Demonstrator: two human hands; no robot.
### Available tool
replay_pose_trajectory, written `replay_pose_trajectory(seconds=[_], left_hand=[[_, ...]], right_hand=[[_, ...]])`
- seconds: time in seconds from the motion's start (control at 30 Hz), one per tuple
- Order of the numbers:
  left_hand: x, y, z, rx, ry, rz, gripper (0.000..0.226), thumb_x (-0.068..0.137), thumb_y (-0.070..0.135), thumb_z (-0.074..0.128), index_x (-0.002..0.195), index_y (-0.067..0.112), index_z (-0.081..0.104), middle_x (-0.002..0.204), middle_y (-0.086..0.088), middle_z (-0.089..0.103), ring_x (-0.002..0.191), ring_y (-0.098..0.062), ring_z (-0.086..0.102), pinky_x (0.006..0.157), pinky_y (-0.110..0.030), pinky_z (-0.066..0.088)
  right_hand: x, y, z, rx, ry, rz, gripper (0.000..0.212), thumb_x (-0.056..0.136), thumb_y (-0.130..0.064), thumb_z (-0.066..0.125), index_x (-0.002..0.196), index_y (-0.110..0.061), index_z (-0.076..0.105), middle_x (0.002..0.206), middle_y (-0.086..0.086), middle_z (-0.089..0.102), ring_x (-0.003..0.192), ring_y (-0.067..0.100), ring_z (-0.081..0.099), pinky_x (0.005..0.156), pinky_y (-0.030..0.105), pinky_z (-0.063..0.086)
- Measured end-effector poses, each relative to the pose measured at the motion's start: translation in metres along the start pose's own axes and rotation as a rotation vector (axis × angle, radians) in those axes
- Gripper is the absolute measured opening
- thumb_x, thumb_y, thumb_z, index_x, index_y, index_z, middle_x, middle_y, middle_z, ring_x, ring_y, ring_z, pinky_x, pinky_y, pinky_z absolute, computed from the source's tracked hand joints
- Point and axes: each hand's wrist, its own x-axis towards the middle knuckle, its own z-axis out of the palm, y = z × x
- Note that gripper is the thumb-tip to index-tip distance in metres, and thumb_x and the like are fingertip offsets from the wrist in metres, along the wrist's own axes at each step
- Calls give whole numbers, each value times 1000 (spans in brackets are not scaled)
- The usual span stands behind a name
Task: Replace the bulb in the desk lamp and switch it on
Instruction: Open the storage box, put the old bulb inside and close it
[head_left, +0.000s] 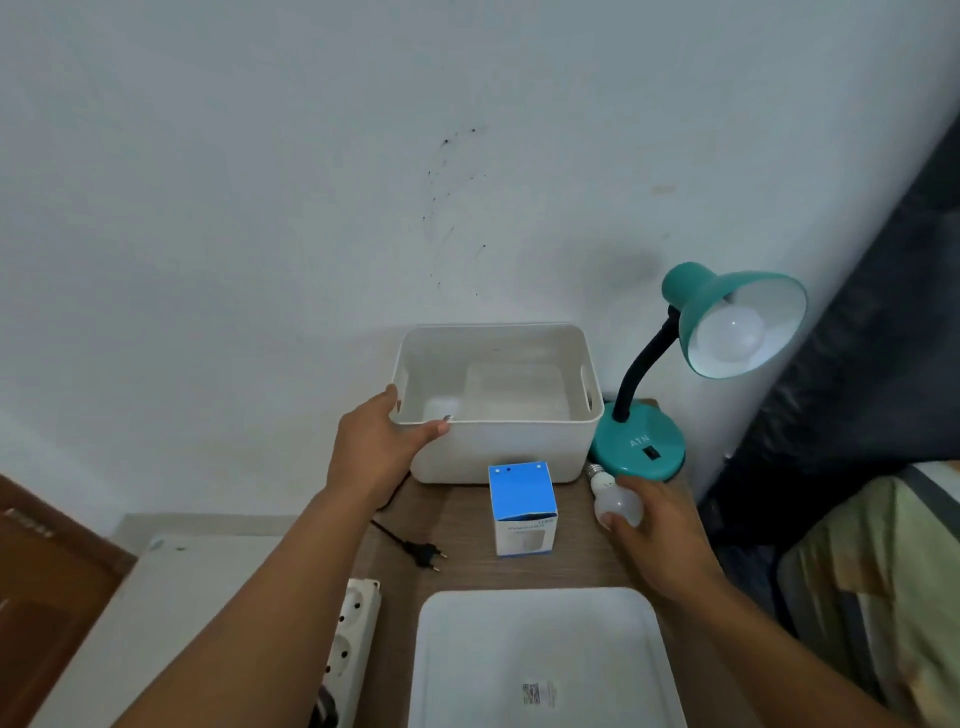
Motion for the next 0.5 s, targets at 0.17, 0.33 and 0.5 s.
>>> replay_pose_trajectory(seconds=[0.17, 0.33, 0.5], left_hand=[[5, -3, -5, 8, -15, -59, 89, 74, 45, 84, 146, 10, 46, 135, -6, 63, 112, -20, 63, 81, -15, 41], [8, -8, -6, -26, -3, -77, 92, 69, 47, 86, 145, 12, 48, 137, -9, 61, 119, -22, 62, 94, -28, 46], [8, -8, -5, -39, 1, -71, 90, 70, 45, 86, 145, 11, 49, 138, -9, 61, 121, -22, 61, 94, -28, 46]], right_hand=[[-37, -5, -29, 175, -19, -108, 41, 88, -44, 65, 121, -53, 44, 119, -33, 46, 111, -1, 52, 98, 29, 45], [-45, -37, -63, 243, 61, -192, 44, 83, -38, 69, 123, -44, 50, 116, -33, 47, 107, -4, 54, 82, 13, 43], [-7, -74, -70, 230, 135, -289, 42, 85, -34, 72, 124, -39, 55, 110, -28, 54, 103, -1, 57, 80, 10, 43]])
